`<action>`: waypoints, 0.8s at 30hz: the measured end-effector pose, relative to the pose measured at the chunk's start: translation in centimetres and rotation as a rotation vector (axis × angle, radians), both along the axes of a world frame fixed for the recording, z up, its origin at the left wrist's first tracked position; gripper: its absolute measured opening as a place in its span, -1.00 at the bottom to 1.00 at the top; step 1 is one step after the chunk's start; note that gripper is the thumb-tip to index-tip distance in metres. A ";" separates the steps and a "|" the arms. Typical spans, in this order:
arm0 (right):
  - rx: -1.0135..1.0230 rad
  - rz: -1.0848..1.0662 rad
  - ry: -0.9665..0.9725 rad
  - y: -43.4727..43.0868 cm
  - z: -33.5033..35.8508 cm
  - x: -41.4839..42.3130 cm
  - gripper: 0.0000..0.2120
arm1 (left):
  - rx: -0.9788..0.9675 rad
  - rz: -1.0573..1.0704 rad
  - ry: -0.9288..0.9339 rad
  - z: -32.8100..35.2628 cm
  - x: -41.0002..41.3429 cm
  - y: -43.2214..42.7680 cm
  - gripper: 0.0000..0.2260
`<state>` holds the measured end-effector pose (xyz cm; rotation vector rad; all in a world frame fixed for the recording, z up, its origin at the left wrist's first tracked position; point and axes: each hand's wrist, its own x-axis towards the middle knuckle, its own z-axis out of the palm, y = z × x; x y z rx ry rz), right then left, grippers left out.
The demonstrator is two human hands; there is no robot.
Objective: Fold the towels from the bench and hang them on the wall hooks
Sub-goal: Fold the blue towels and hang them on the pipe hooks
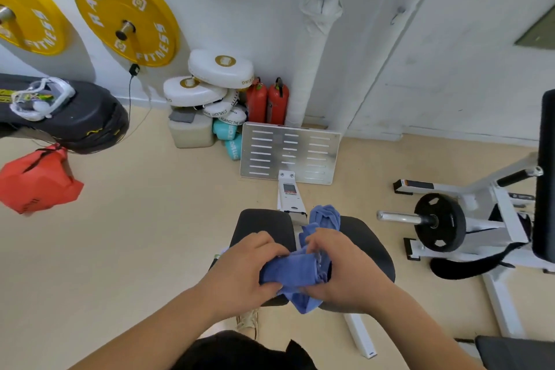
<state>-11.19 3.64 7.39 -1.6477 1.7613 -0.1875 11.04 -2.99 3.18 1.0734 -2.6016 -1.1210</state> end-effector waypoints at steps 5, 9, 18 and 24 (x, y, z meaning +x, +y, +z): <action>0.026 -0.116 -0.161 3.5 1.2 1.1 -0.77 | 0.029 0.106 -0.060 2.4 2.2 3.4 -0.65; 0.056 -0.338 -0.448 6.9 0.4 1.1 -0.79 | 0.251 0.228 -0.041 2.9 3.4 6.6 -0.59; 0.170 -0.641 -0.710 10.1 1.5 2.9 -0.75 | 0.608 0.401 0.209 5.8 6.2 9.8 -0.55; 0.187 -0.516 -0.849 5.0 3.6 7.1 -0.43 | 0.603 0.660 0.403 6.9 11.4 6.1 -0.54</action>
